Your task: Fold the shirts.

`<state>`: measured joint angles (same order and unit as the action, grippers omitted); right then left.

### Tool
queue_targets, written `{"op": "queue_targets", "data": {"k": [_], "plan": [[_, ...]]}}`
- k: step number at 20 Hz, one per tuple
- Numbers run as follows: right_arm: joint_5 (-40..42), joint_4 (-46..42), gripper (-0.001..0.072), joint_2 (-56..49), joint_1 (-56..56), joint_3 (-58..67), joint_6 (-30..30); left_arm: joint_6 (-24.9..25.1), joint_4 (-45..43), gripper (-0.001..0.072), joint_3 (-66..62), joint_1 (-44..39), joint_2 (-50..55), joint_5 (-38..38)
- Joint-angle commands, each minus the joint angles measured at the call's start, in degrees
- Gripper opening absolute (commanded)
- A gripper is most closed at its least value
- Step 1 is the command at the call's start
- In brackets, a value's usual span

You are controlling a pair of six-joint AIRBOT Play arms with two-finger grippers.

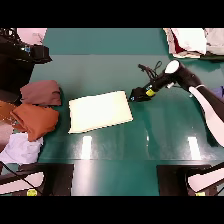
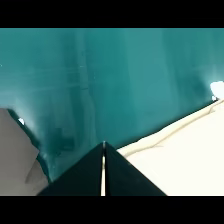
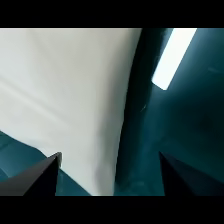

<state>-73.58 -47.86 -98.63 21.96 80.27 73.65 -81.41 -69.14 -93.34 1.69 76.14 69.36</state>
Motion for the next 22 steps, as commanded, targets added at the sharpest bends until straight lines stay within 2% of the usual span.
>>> {"op": "queue_targets", "data": {"k": [1,3,7,8,9,10,11,12,13,16,19,22], "plan": [[5.86,7.87,0.0674,-2.16,-0.22,-5.27,-2.97,0.87,1.07,0.0031,0.02,0.07,0.04,-1.03],[6.16,9.88,0.0675,-4.85,2.58,-5.25,-3.32,0.87,1.22,0.0031,0.02,0.07,0.04,-1.03],[5.6,21.0,0.0669,-8.96,7.06,-5.03,-7.91,0.87,1.4,0.0031,0.02,0.07,0.04,-0.96],[4.83,20.92,0.0556,-9.38,8.04,-4.22,-9.18,0.87,1.92,0.0031,0.02,0.07,0.04,-0.94],[4.0,20.72,0.0327,-9.53,8.9,-3.1,-10.6,0.87,2.84,0.0031,0.02,0.07,0.04,-0.92],[3.5,20.74,0.0129,-9.49,9.4,-1.92,-11.54,0.87,4.11,0.0031,0.02,0.07,0.04,-0.74],[2.47,20.7,0.0055,-9.49,9.42,-0.39,-11.78,0.9,4.92,0.0031,0.02,-0.17,0.04,-0.35],[1.2,20.65,0.005,-9.25,9.07,1.2,-11.78,0.96,4.79,0.0031,0.02,-1.07,0.04,-0.28],[0.33,20.22,0.0014,-8.55,8.35,2.4,-11.76,1.16,4.79,0.0031,0.04,-2.36,0.04,-0.31],[0.81,13.62,0.0014,-1.14,2.36,1.66,-7.76,2.36,4.79,0.0031,0.02,-8.74,0.04,-0.61],[-0.24,4.96,0.0014,9.51,-9.57,-2.86,-2.01,2.34,4.81,0.0031,0.02,-14.82,0.04,-2.78],[-2.62,-0.74,0.0014,17.88,-25.18,-5.01,-0.83,2.36,4.79,0.0031,0.02,-20.24,0.04,-7.13]]}}
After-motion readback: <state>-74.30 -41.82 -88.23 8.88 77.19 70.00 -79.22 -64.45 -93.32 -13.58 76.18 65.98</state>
